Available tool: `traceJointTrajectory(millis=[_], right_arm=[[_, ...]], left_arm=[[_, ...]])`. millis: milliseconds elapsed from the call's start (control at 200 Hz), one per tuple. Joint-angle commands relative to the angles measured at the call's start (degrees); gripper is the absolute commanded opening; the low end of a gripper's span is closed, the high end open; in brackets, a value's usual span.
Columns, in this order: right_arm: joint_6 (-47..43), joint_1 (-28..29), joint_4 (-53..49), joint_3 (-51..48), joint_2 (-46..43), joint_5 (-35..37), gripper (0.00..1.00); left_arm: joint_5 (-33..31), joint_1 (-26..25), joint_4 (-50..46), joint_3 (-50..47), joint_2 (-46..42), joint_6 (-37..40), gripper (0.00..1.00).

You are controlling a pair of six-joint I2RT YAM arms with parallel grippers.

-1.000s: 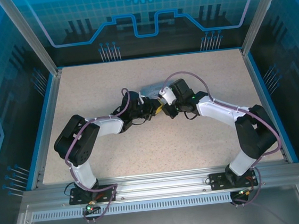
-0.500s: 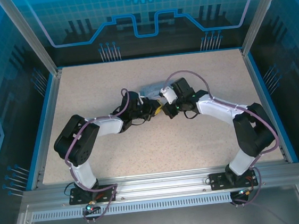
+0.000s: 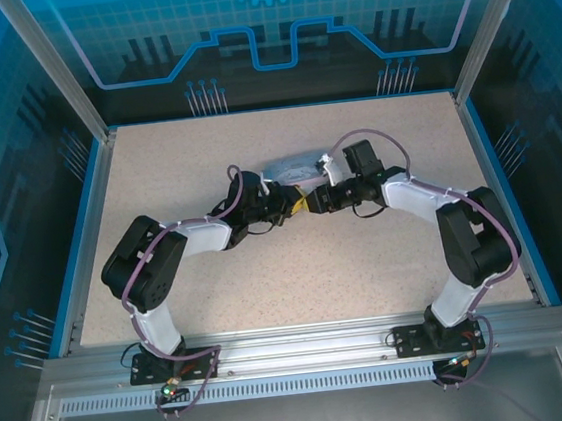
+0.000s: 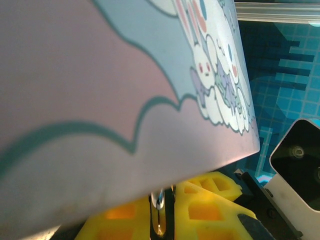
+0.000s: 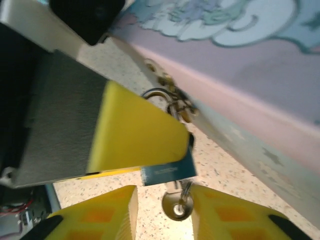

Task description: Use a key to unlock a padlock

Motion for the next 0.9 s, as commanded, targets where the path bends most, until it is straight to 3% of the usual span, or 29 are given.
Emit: traceJointTrajectory(millis=[0,295,560,665,895], right_arm=[[2.5,-1.0,2.8,-1.6,-3.4,-4.4,0.40],[9.7,-5.3,9.8,-8.1,-6.7,-2.6,0.50],[12.3,-5.1,11.8,-10.8,-7.9,1.1,0.48],[8.7,-3.5,8.2,-10.0,-8.8,4.1,0.46],[-5.3,4.5,-3.7,-5.4,-11.3,20.1,0.45]], left_arm=[[0.7,-0.1,1.5,0.1,0.2,1.2,0.00],[0.6,0.0,1.4,-0.6,0.6,2.2,0.00],[0.5,0.0,-3.2,-0.5,-0.1,7.7,0.00],[0.5,0.0,-5.0,-0.3,-0.3,9.2,0.00],[0.9,0.0,-6.7,0.7,-0.5,7.5,0.00]])
